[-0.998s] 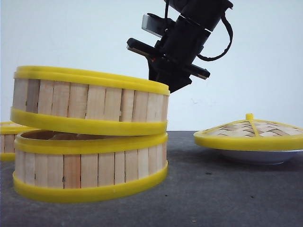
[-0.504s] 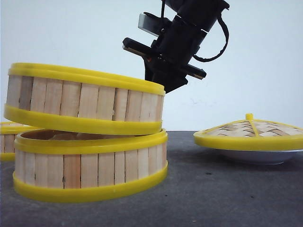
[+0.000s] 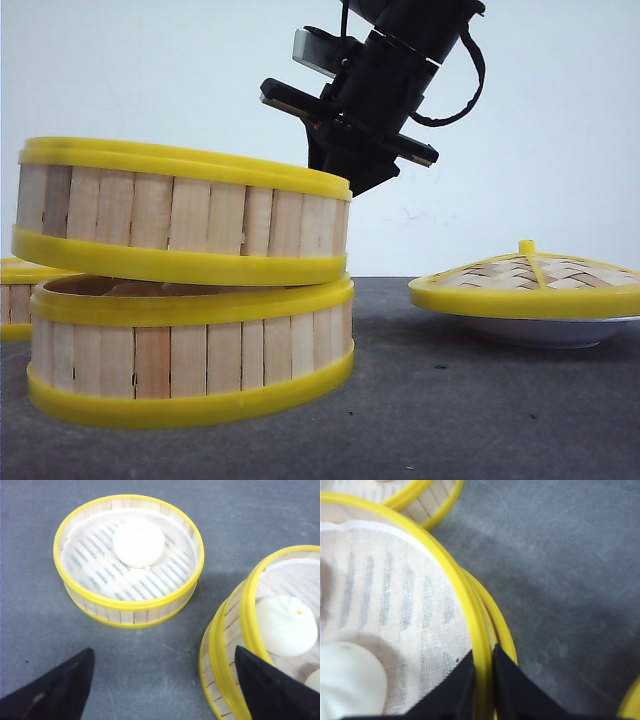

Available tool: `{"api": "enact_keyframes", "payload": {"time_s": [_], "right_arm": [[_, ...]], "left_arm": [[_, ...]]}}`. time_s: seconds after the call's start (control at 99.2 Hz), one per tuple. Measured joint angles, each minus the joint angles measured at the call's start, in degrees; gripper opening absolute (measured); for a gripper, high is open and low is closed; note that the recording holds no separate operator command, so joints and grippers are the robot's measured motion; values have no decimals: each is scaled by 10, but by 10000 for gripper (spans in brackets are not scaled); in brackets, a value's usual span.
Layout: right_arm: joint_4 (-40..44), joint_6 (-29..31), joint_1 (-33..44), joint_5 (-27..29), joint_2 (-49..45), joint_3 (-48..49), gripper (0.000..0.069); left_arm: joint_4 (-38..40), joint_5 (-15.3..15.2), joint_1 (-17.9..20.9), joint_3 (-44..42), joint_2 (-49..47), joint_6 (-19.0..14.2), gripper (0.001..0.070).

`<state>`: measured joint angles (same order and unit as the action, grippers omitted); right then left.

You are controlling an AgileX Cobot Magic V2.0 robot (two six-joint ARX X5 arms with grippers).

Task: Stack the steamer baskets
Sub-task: 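Lower the held basket onto the front basket with the right gripper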

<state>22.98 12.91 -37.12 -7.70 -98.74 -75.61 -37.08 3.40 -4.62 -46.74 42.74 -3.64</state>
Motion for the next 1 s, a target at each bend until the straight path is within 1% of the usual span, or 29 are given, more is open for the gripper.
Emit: {"api": "enact_keyframes", "payload": {"time_s": [0.171,0.807,0.998], "right_arm": [[12,-7,-1,38,0,-2,25],[8,-11,-9,39,-1,-2,25],[2,-11,-11,51,-1,-2,25]], "left_arm": [[0,0,0,0,0,0,547],[0,0,0,0,0,0,547],[0,0,0,0,0,0,547]]}}
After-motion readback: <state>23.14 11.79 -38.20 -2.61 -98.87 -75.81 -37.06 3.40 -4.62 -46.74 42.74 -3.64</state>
